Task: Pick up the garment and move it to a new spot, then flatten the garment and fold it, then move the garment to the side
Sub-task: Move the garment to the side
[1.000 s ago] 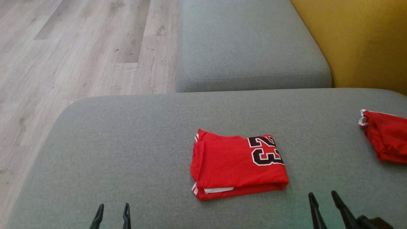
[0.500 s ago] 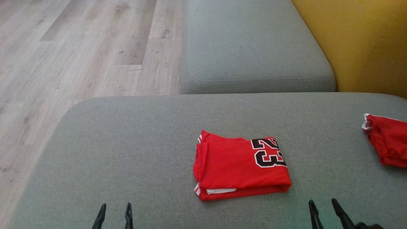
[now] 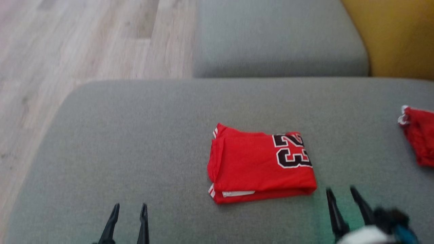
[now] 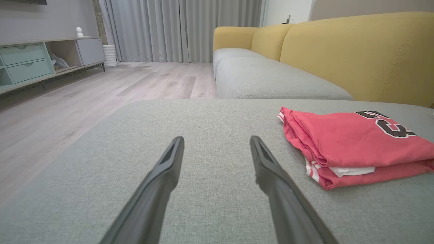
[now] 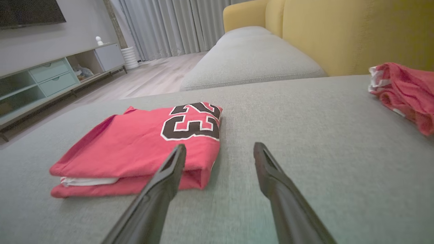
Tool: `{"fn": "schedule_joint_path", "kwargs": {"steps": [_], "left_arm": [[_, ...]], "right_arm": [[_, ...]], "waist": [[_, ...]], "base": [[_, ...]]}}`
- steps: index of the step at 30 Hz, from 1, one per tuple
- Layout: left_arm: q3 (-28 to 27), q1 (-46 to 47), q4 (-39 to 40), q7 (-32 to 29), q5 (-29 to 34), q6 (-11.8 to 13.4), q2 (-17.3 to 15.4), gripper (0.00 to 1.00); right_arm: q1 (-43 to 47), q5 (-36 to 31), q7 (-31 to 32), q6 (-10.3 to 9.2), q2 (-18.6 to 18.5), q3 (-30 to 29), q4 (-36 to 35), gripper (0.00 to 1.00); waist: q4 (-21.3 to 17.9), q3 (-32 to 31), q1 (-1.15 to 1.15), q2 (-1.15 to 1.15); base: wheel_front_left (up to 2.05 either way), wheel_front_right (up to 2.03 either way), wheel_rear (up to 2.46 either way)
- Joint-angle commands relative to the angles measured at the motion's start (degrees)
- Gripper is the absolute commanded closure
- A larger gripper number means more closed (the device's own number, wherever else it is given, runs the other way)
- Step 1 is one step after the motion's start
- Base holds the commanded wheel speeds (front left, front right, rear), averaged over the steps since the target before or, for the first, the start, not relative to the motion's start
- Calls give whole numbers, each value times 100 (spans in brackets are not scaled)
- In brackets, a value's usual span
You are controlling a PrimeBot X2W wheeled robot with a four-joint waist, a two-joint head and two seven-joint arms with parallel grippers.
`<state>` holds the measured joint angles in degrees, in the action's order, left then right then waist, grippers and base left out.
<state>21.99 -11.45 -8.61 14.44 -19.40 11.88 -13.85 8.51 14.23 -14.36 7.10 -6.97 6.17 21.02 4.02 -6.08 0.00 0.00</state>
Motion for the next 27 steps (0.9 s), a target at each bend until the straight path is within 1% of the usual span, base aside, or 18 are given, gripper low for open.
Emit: {"fn": "schedule_joint_path", "kwargs": {"steps": [1,4,8,11,15,16,18,19,21,24,27], "left_arm": [[-241,439,230,56,78,-16,36,0],[-179,552,251,56,139,-63,88,0],[-118,721,232,56,171,-152,192,0],[-111,840,227,56,222,-174,272,0],[-109,986,202,56,270,-249,353,0],[-121,1004,196,56,284,-256,363,0],[-161,1031,194,56,309,-263,376,0],[-185,1037,196,56,321,-264,381,0],[-226,1045,206,56,350,-263,391,0],[-276,1061,234,56,391,-273,408,0],[-331,1078,273,56,425,-285,432,0]], "right_arm": [[-646,46,-46,39,-208,190,72,0],[-1400,303,40,39,-297,402,560,0],[-2181,755,470,39,-424,744,1196,0],[-2608,891,672,39,-498,819,1736,0],[-2934,1061,808,39,-406,1003,2415,0],[-2990,1091,807,39,-375,1077,2551,15],[-3084,1201,759,39,-298,1220,2753,96],[-3126,1246,712,39,-274,1302,2823,100],[-3212,1350,589,39,-258,1449,2918,100],[-3381,1403,340,39,-381,1599,3026,100],[-3606,1434,168,39,-600,1649,3074,100]], "waist": [[20,298,0,0],[49,532,0,0],[123,810,0,0],[177,979,0,0],[234,1128,0,0],[233,1148,0,0],[211,1187,0,0],[190,1202,0,0],[128,1235,0,0],[3,1282,0,0],[-161,1353,0,0]], "base": [[0,0,0],[0,0,0],[0,0,0],[0,0,0],[0,0,0],[0,0,0],[0,0,0],[0,0,0],[0,0,0],[0,0,0],[0,0,0]]}}
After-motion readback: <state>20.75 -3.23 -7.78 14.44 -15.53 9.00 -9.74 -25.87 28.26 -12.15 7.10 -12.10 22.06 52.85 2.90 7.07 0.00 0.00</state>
